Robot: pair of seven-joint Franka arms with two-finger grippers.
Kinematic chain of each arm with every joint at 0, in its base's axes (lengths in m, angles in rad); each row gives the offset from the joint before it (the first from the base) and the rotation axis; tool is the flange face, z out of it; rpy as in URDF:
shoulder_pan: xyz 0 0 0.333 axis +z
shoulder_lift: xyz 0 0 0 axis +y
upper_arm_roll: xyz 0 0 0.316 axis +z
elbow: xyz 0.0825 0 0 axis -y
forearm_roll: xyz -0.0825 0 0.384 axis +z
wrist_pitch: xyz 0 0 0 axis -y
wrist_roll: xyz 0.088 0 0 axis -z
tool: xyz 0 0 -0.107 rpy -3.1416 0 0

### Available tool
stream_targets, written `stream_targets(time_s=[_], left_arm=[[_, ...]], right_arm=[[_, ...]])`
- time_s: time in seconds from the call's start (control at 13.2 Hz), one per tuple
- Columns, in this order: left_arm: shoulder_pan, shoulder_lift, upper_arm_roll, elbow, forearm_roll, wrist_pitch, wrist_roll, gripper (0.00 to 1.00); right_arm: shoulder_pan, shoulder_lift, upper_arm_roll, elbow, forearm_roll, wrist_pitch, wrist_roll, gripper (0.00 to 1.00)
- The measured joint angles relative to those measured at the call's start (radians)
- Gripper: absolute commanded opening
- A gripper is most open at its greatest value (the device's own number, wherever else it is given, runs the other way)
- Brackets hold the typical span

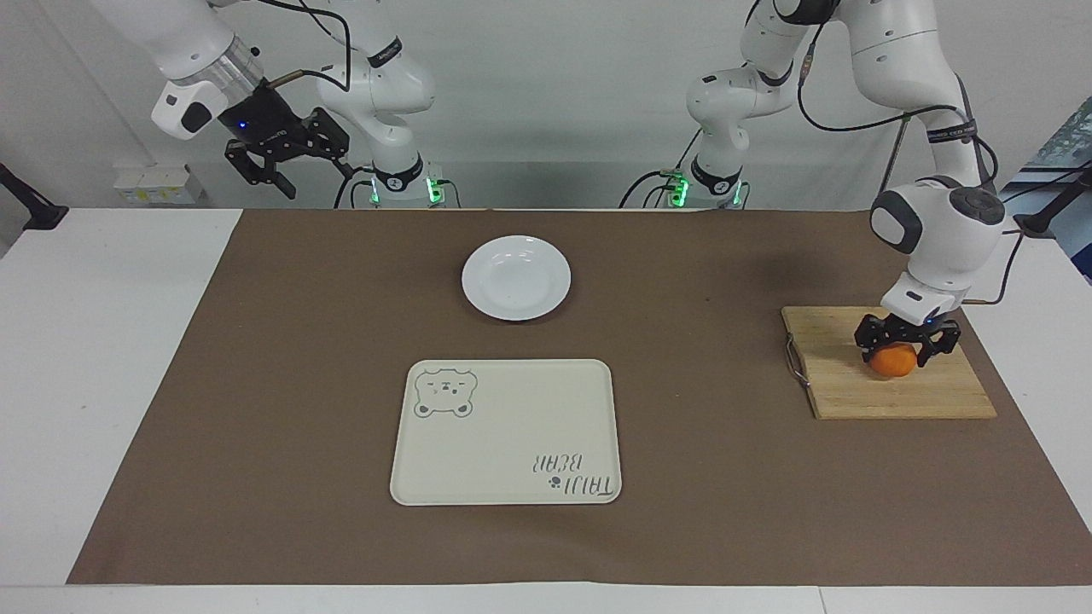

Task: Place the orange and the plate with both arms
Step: 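Reach the left gripper to the orange and close on it, then carry the orange with the left gripper over the white plate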

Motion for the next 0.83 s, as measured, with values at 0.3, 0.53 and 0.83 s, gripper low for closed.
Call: stream_targets(time_s=[0.3,0.53,0.83], left_arm=[[-0.001,-0.002,-0.002,0.01,0.0,-0.002,0.002,0.0],[-0.04,-0.011,-0.022,0.066,0.001,-0.05,0.011,0.0],[-0.206,-0.065,-0.03,0.09,0.001,-0.161,0.003,0.0]], right_arm=[[-0.002,-0.001,0.0,-0.005,0.02,0.0,0.0,1.0],[-0.027,-0.003,-0.001,-0.025,0.08,0.013,0.0,1.0],[-0.031,-0.028,-0.002,-0.101,0.149,0.062,0.0,1.0]])
